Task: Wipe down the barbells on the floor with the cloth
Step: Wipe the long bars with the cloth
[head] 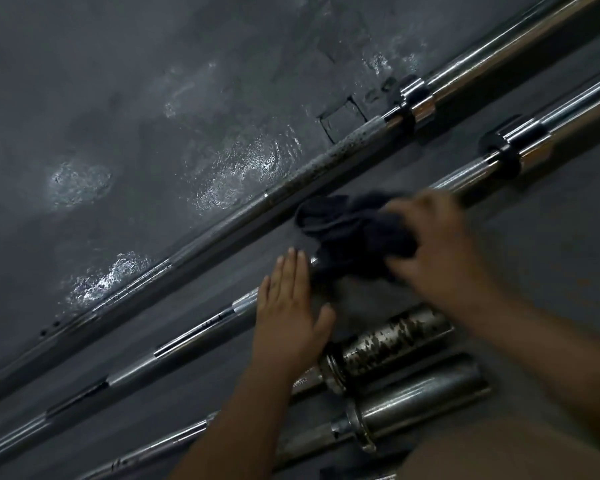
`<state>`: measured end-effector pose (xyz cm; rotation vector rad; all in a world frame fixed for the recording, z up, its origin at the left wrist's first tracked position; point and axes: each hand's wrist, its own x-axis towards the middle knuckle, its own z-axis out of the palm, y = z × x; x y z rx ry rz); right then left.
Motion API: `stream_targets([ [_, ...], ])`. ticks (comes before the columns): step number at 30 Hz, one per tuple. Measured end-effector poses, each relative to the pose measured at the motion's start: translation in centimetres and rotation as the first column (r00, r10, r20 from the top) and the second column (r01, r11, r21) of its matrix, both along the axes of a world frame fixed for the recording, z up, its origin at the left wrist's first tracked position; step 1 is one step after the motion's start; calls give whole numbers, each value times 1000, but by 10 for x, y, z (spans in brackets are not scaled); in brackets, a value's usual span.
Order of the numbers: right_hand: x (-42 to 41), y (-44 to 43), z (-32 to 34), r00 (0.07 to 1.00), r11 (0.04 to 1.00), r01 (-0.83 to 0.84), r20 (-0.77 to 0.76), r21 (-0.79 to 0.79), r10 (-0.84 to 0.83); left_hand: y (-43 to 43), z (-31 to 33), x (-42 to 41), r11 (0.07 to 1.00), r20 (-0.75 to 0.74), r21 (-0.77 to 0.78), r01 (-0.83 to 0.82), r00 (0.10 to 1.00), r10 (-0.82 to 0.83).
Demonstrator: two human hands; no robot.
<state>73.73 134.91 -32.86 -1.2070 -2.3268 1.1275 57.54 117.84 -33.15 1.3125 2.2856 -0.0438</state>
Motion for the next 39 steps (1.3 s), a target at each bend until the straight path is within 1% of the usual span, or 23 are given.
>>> stream_targets([
  [2,23,44,-4,957,955,289,12,71,-290,7,-4,-8,1000,-16,-10,15,1000,-15],
  [4,25,56,-11,903,900,426,12,93,-429,18,-6,-15,999,-33,-45,0,999,-2],
  [5,14,47,-14,910,908,412,24,78,-415,25,-6,-21,998,-38,-67,-10,999,8],
  [6,-1,31,-18,940,941,334,51,62,-337,33,-6,-28,996,-45,-87,-15,999,11],
  [8,-36,-1,-17,996,1000,7,93,27,-9,46,-8,-44,994,-62,-104,-23,998,16],
  [10,-55,-16,-10,952,953,-301,38,-40,302,53,-10,-55,997,-83,-65,-30,996,24],
  [11,-55,-9,-5,946,943,-324,-13,-80,324,54,-12,-57,999,-108,-44,-27,994,23],
  [13,-42,22,7,986,979,-147,-105,-144,133,54,-11,-58,998,-137,-68,-11,991,2],
  [14,-30,43,8,994,989,-34,-111,-141,18,53,-11,-58,996,-128,-94,-7,992,-5],
  [16,-4,88,4,988,982,152,38,-112,-149,52,-9,-56,993,-99,-111,-30,995,19],
  [18,4,111,2,932,956,294,212,28,-293,53,-8,-53,993,-86,-113,-46,996,36],
  [20,-16,94,-2,897,926,333,241,179,-370,53,-8,-50,991,-81,-126,-47,996,37],
  [22,-50,48,-1,929,945,209,252,250,-272,52,-6,-49,988,-79,-146,-50,996,39],
  [25,-76,-10,-9,940,953,-157,336,259,64,51,-4,-48,987,-69,-158,-38,997,27],
  [28,-51,10,-5,939,926,-329,171,186,299,45,-1,-42,987,-63,-154,-38,998,29],
  [29,-38,28,-2,950,937,-308,104,163,294,42,0,-39,988,-60,-150,-42,998,34],
  [30,-23,48,-1,980,970,-197,61,142,190,39,0,-34,989,-57,-140,-53,997,46],
  [31,-9,68,-1,999,994,-14,43,112,9,36,0,-29,989,-55,-133,-66,997,59],
  [32,2,83,0,984,983,157,69,92,-164,33,0,-23,988,-53,-134,-73,996,66],
  [33,6,86,1,951,959,268,135,95,-279,30,0,-17,987,-54,-142,-72,996,65],
  [34,2,78,-1,918,945,295,232,144,-322,28,0,-13,986,-55,-148,-71,996,64],
  [36,-19,43,-4,885,960,205,384,189,-264,24,3,-8,986,-38,-146,-76,997,71],
  [39,-40,8,-2,920,976,-51,389,211,-36,21,10,-5,989,31,-104,-103,994,107],
])
